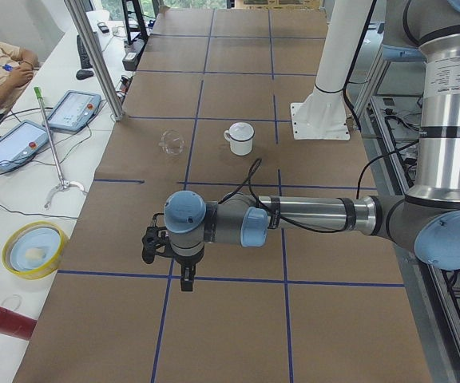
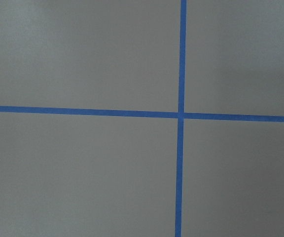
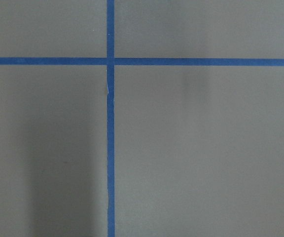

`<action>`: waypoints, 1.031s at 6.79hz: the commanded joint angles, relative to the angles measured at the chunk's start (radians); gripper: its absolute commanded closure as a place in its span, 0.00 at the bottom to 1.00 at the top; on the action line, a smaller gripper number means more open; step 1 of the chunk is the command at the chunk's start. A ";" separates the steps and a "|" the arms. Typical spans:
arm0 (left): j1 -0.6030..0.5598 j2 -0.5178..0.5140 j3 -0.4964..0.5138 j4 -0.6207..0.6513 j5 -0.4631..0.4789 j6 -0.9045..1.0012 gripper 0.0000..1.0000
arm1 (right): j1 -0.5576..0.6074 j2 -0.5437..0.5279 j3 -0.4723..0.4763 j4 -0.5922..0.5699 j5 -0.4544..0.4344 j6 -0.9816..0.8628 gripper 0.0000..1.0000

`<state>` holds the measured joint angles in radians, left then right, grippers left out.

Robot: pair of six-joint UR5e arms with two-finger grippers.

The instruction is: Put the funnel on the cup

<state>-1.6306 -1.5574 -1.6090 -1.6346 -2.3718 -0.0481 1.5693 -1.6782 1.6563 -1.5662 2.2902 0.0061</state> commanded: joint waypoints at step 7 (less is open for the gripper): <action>0.312 -0.010 -0.266 -0.082 0.000 -0.558 0.00 | 0.000 0.000 0.000 0.000 0.000 0.000 0.00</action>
<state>-1.4234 -1.5598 -1.7688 -1.7104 -2.3780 -0.3485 1.5693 -1.6782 1.6561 -1.5662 2.2902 0.0061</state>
